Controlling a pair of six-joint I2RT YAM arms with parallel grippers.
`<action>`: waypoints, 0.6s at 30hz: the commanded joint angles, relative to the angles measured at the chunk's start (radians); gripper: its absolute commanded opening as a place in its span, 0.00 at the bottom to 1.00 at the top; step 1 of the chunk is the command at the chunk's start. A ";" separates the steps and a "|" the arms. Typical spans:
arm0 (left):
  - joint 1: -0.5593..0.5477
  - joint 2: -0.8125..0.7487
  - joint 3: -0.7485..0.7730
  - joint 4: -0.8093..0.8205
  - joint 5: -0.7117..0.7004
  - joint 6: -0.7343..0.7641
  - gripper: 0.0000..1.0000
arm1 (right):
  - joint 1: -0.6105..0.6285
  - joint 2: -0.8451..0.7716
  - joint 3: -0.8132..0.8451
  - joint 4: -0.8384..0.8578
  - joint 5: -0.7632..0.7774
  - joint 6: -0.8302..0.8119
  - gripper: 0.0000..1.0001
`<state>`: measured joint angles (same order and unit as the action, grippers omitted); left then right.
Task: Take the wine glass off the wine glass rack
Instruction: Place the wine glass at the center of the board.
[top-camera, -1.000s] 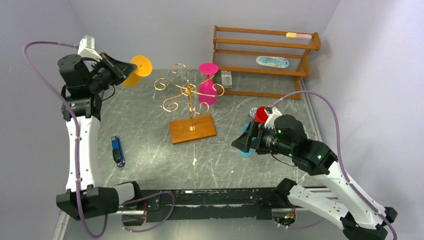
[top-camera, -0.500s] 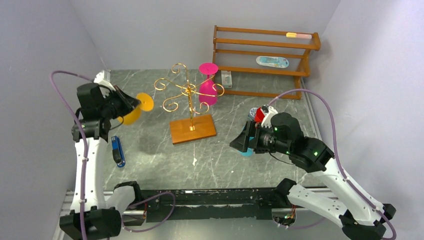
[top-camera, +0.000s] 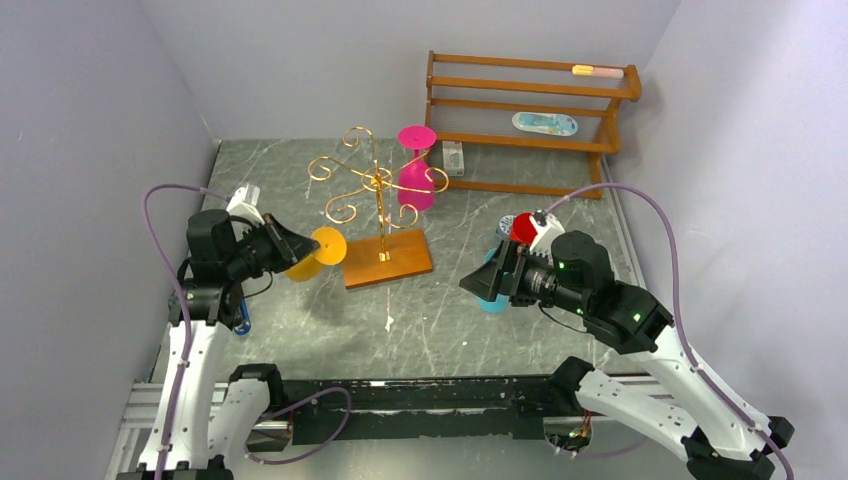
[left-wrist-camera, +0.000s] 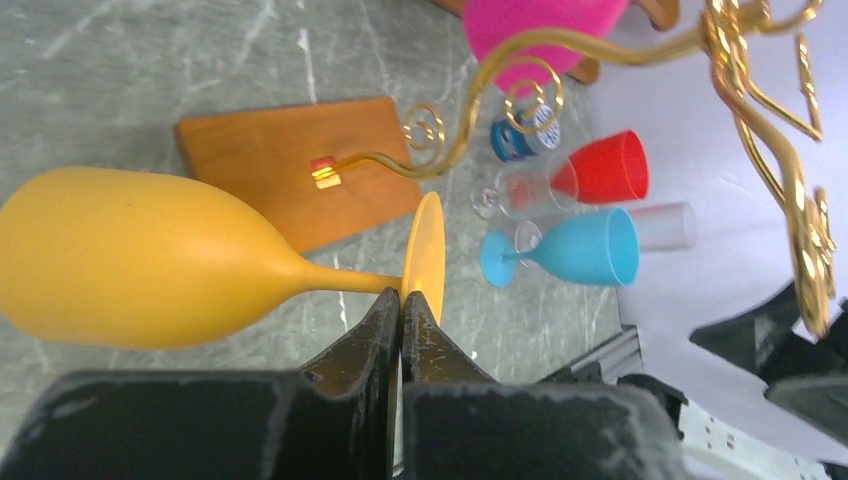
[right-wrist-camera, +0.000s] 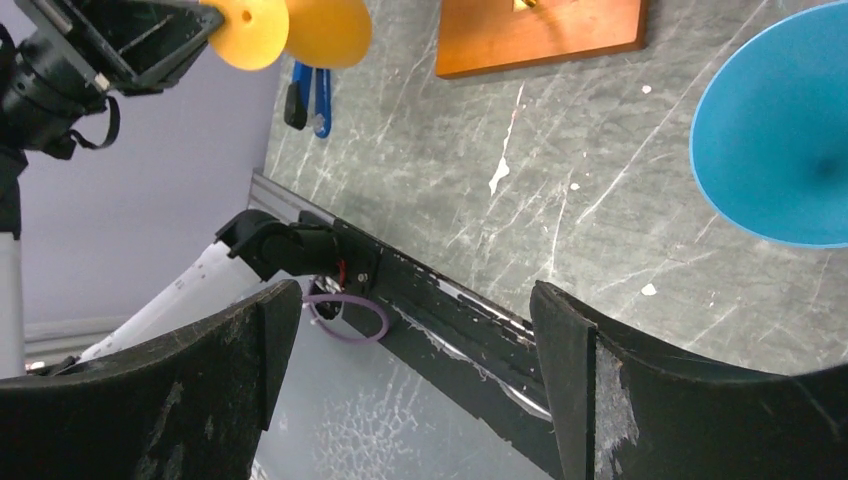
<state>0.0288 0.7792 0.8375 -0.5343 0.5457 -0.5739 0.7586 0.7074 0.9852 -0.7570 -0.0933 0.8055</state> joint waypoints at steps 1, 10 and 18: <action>-0.059 -0.041 -0.051 0.102 0.101 -0.043 0.05 | -0.003 -0.014 -0.026 0.056 0.036 0.040 0.89; -0.239 -0.064 -0.080 0.114 0.210 -0.009 0.05 | -0.003 -0.021 -0.056 0.145 -0.008 0.032 0.90; -0.298 -0.086 -0.114 0.202 0.369 -0.037 0.05 | -0.003 0.000 -0.112 0.268 -0.164 0.041 0.90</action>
<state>-0.2443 0.7090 0.7387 -0.4213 0.7906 -0.5945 0.7586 0.7021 0.9089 -0.5854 -0.1616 0.8345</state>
